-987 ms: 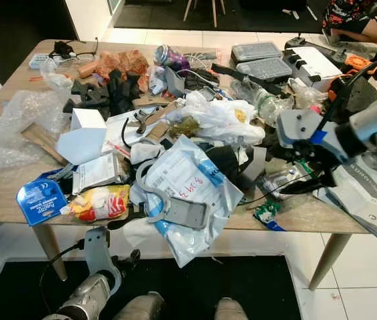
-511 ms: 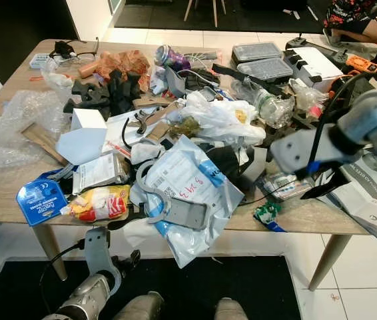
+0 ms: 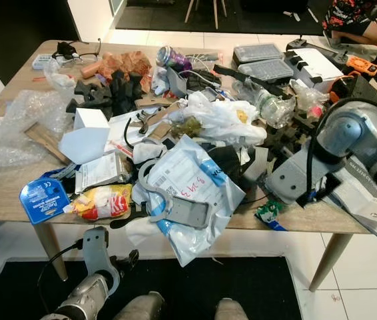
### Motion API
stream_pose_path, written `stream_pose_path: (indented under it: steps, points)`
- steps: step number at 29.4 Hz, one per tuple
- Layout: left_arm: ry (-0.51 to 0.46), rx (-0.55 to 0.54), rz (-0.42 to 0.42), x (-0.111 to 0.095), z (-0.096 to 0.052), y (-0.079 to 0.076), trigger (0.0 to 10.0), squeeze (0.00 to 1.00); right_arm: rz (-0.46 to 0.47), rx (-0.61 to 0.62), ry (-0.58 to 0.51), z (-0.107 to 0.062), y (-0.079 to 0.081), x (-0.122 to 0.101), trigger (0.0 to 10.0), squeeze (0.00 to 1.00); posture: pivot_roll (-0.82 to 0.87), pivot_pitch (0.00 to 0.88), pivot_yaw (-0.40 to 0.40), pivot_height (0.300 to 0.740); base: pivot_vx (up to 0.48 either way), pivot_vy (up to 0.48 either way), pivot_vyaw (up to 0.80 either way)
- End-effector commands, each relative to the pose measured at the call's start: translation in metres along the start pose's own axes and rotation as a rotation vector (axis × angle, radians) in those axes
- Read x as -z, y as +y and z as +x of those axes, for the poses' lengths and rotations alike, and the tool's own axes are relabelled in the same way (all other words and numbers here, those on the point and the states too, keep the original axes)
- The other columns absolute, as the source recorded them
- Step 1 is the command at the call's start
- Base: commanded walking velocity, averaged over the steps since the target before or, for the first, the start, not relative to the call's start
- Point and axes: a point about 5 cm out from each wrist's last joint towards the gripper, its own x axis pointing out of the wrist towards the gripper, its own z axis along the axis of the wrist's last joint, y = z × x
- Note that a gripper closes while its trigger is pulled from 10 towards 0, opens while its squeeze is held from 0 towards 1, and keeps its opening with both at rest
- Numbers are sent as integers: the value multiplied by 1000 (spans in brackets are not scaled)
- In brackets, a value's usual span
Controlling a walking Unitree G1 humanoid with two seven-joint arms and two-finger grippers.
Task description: Picking trash to rubbish bin
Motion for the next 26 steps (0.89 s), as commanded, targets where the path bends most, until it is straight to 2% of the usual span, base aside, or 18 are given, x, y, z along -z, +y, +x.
stream_pose_path:
  steps: [1, 3, 4, 12, 15, 20, 24, 25, 26]
  points:
    - [23, -5, 13, 4, -2, 4, 10000, 0, -9, 5, 30, 6, 2, 3, 10000, 0, -55, 77, -22, 740, 0, 0, 0]
    - [23, -6, 13, 4, -2, 4, 10000, 0, -13, 57, 54, 7, -4, 5, 10000, 0, -53, 77, -23, 740, 0, 0, 0]
    - [23, -6, 15, 4, -2, 5, 10000, 0, -25, 114, 54, 8, -12, 4, 10000, 0, -49, 75, -21, 740, 0, 0, 0]
    - [21, -6, 15, 4, -2, 5, 10000, 0, -115, 300, -20, 22, -44, -15, 10000, 0, -32, 88, -20, 740, 0, 0, 0]
    - [21, -10, 11, 5, -2, 5, 10000, 0, -114, 290, -27, 27, -45, -15, 10000, 0, -28, 91, -20, 740, 0, 0, 0]
    - [23, -16, 10, 6, -3, 6, 10000, 0, -6, 229, -145, 35, -38, -17, 10000, 0, -25, 100, -20, 740, 0, 0, 0]
    - [23, -17, 10, 6, -3, 7, 10000, 0, 20, 231, -168, 39, -36, -17, 10000, 0, -24, 101, -20, 740, 0, 0, 0]
    - [23, -17, 10, 6, -3, 7, 10000, 0, 28, 233, -172, 39, -36, -17, 6784, 0, -24, 101, -20, 740, 0, 0, 0]
    - [23, -17, 10, 6, -3, 7, 10000, 0, 28, 233, -172, 39, -36, -17, 6784, 0, -24, 101, -20, 740, 0, 0, 0]
